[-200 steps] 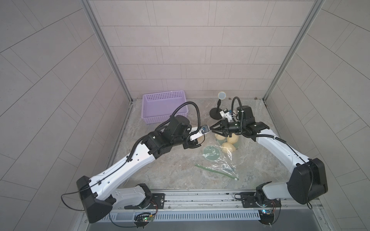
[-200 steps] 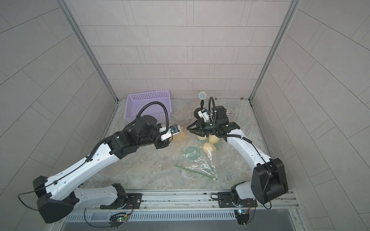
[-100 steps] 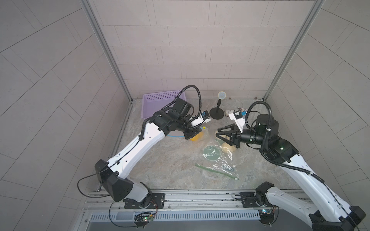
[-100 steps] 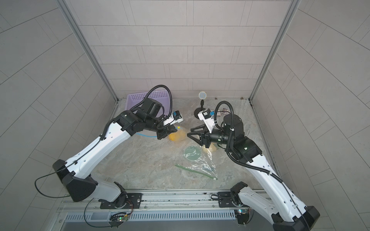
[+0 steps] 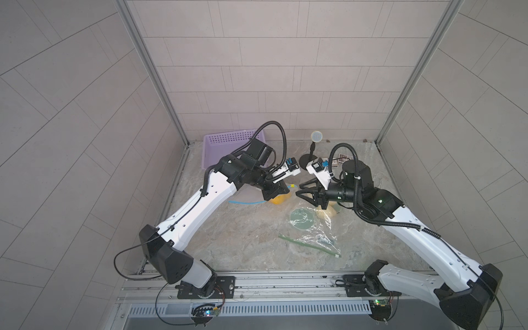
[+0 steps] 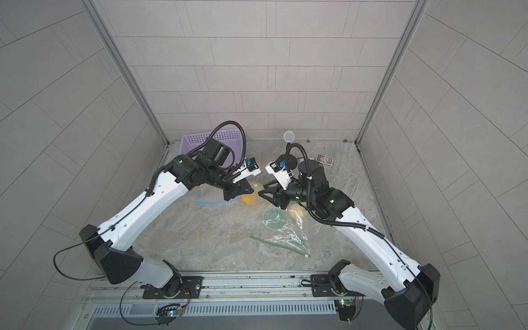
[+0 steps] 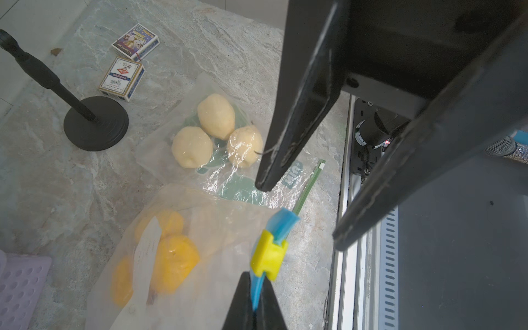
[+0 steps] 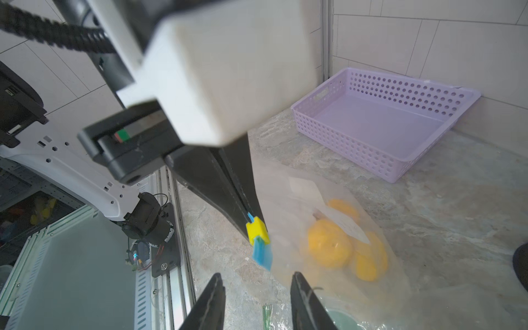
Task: Open the zip-top bag and take out the pear
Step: Pick up the zipper food storage bag at the center of the board.
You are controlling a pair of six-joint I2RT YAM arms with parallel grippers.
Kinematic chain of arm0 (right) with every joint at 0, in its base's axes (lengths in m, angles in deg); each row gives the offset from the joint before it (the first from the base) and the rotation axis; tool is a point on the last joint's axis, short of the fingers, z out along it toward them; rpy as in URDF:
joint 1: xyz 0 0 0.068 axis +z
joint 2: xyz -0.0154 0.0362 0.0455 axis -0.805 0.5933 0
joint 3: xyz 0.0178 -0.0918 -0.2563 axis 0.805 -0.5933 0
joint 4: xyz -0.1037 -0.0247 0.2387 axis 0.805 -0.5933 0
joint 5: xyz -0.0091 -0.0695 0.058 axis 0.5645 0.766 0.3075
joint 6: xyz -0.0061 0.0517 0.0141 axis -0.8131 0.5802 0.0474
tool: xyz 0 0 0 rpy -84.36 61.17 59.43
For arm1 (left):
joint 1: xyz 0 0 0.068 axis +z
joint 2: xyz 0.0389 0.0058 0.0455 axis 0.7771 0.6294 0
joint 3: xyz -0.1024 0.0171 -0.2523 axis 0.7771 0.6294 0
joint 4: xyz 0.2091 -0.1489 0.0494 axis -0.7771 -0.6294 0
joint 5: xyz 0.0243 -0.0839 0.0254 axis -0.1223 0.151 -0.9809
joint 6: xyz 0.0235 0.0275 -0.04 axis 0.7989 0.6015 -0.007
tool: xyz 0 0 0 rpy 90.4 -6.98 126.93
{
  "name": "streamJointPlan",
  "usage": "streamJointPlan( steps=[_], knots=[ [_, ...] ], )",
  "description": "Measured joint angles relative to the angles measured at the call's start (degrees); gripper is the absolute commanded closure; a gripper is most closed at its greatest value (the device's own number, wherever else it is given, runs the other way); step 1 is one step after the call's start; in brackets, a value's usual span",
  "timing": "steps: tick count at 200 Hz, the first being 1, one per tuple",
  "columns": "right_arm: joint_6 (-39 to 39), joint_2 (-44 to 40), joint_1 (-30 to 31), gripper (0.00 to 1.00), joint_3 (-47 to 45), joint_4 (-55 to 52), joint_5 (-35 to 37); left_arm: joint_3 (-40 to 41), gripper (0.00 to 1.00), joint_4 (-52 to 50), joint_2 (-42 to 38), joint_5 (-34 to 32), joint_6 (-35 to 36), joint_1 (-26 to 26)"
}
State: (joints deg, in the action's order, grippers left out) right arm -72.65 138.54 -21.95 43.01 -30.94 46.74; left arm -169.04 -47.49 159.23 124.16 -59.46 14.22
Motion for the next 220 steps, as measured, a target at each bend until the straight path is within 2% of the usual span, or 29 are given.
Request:
streamJointPlan(
  steps=[86,130,179,195,202,208,220],
  knots=[
    [-0.04,2.05,0.17,0.79,1.79,0.92,-0.46,0.0,1.0,-0.02,0.07,0.15,-0.68,0.02],
    [0.61,2.23,0.17,1.0,1.81,1.16,-0.52,0.0,1.0,-0.07,0.07,-0.02,-0.87,0.02],
    [1.01,2.25,0.17,1.0,1.81,1.2,-0.66,0.0,1.0,-0.04,0.07,-0.2,-0.9,0.02],
    [1.18,2.27,0.17,1.0,1.79,1.22,-0.68,0.0,0.8,-0.04,0.07,-0.15,-1.03,0.02],
    [1.25,2.27,0.17,1.0,1.79,1.29,-0.68,0.0,0.63,0.02,0.07,-0.02,-1.36,0.02],
    [1.33,2.27,0.17,1.0,1.79,1.36,-0.68,0.0,0.54,0.26,0.07,0.28,-1.29,0.04],
    [1.44,2.25,0.17,1.0,1.79,1.62,-0.66,0.0,0.44,0.79,0.02,1.27,-1.42,0.31]
  ],
)
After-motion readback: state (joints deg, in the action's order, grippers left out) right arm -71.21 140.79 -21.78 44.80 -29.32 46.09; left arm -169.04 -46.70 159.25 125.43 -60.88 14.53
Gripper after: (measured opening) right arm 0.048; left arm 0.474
